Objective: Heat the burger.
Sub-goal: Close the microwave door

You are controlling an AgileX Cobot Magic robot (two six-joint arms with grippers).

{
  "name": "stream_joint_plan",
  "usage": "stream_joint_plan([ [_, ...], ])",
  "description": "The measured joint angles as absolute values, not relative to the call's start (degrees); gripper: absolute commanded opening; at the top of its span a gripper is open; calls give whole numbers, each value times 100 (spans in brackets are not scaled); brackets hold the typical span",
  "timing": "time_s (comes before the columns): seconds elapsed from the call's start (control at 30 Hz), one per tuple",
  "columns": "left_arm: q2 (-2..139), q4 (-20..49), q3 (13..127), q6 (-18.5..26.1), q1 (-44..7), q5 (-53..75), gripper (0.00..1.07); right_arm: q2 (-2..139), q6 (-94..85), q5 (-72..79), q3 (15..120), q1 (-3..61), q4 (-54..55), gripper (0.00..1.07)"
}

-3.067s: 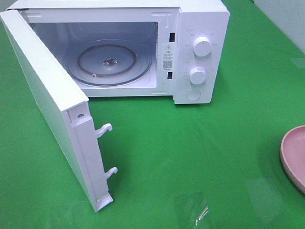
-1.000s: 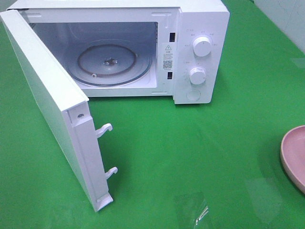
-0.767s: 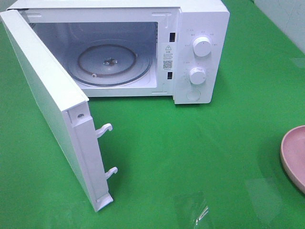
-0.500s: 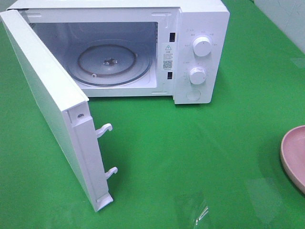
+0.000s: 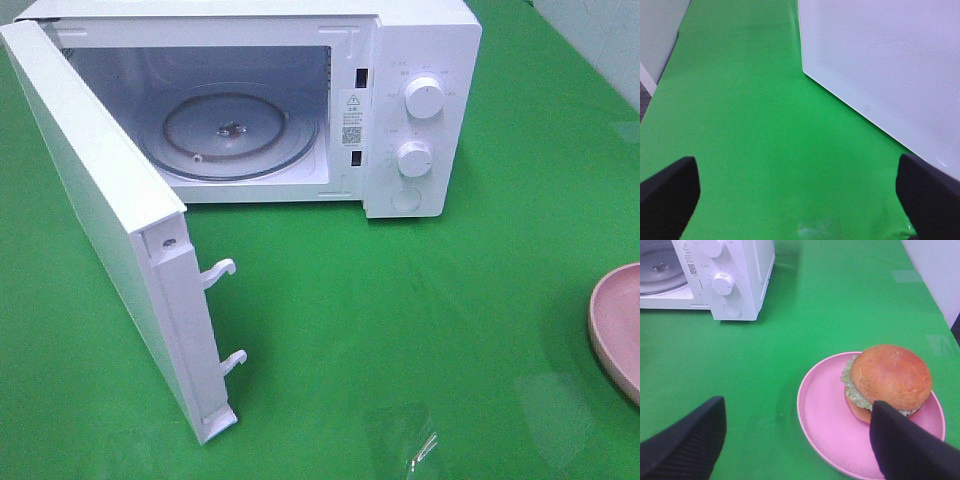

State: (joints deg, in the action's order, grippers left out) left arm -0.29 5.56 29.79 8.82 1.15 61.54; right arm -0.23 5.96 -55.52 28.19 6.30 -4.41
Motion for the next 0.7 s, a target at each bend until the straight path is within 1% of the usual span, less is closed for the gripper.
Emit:
stream_joint_plan([
  [0.1,-29,556,2985,877,115,6148,98,-23,596,-5552,2819,630,-441,76],
  [0.13,-29,556,3014,865,115,6091,95,-23,596,-5552,2819,630,-441,76],
  [0.17,-29,556,3014,865,115,6091,95,-23,596,-5552,2819,630,-441,76],
  [0.23,-29,556,3071,831,115,5764,84,-23,596,-5552,2819,630,-441,76],
  [0.27,-29,556,3071,831,115,5764,84,-23,596,-5552,2819,630,-441,76],
  [0.3,34,556,3083,819,115,5626,75,-23,596,-5552,2819,630,-441,76],
  [0.33,34,556,3083,819,115,5626,75,-23,596,-5552,2819,630,-441,76],
  [0.37,155,556,3088,819,115,5477,66,-23,596,-5552,2819,630,-441,76],
  [0.4,155,556,3088,819,115,5477,66,-23,596,-5552,2819,630,-441,76],
  [0.43,338,556,3088,819,115,5265,57,-23,596,-5552,2819,630,-441,76],
  [0.47,441,556,3088,819,115,5157,53,-23,596,-5552,2819,630,-441,76],
  [0.5,441,556,3088,819,115,5157,53,-23,596,-5552,2819,630,-441,76],
  [0.53,647,556,3088,819,115,4841,44,-23,596,-5552,2819,630,-441,76],
  [0.57,647,556,3088,819,115,4841,44,-23,596,-5552,2819,630,-441,76],
  [0.6,905,556,3088,819,115,4538,36,-23,596,-5552,2819,630,-441,76],
  [0.63,905,556,3088,819,115,4538,36,-23,596,-5552,2819,630,-441,76],
  [0.67,1157,556,3088,819,115,4240,25,-23,596,-5552,2819,630,-441,76],
  [0.7,1157,556,3088,819,115,4240,25,-23,596,-5552,2819,630,-441,76],
])
